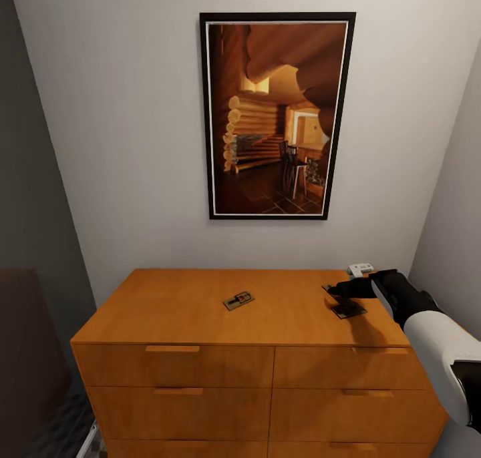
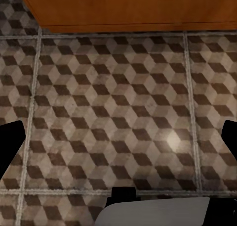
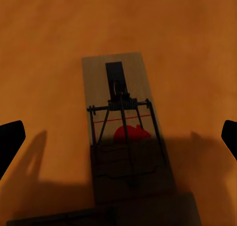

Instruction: Take the four mousetraps from the cabinet in the bathroom and place them on the bathroom floor. Make sure all four end up on the same floor surface, and ensure that at least two of them are either under or directly next to the same bathroom sink.

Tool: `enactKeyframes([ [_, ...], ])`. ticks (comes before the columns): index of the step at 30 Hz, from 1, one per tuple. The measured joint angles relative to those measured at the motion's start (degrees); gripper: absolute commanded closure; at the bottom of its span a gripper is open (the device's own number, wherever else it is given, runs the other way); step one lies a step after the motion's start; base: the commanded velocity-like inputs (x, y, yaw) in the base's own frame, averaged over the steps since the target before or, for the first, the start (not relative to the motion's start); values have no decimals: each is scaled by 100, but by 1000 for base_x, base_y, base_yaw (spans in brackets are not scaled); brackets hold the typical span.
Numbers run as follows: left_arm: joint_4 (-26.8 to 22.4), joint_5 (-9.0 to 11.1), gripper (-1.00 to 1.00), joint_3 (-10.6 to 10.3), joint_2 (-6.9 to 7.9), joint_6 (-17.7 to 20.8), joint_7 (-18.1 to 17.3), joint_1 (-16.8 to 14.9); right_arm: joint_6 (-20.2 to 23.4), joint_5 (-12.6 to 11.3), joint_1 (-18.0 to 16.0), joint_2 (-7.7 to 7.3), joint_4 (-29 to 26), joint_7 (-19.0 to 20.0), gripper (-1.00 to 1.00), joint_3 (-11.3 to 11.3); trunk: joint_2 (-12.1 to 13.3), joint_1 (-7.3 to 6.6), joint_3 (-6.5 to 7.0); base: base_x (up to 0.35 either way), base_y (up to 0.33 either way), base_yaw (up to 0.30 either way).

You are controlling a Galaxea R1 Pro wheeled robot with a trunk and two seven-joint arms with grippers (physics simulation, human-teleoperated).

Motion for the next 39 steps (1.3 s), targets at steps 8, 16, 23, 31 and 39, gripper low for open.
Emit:
enactKeyframes([
  [8, 0, 0, -100, 1, 0, 0, 0, 0, -31, 0, 0, 1, 19, 0, -100, 0, 0, 0, 0, 0, 0, 0],
  [16, 0, 0, -100, 2, 0, 0, 0, 0, -36, 0, 0, 1, 26, 0, -100, 2, 0, 0, 0, 0, 0, 0],
  [23, 0, 0, -100, 1, 0, 0, 0, 0, -64, 1, 0, 1, 144, 0, -100, -2, 0, 0, 0, 0, 0, 0],
  [31, 0, 0, -100, -1, 0, 0, 0, 0, -365, 5, 0, 8, 317, 4, -100, -2, 0, 0, 0, 0, 0, 0],
  [39, 0, 0, -100, 2, 0, 0, 0, 0, -430, 5, 0, 9, 396, 5, -100, -4, 0, 0, 0, 0, 0, 0],
])
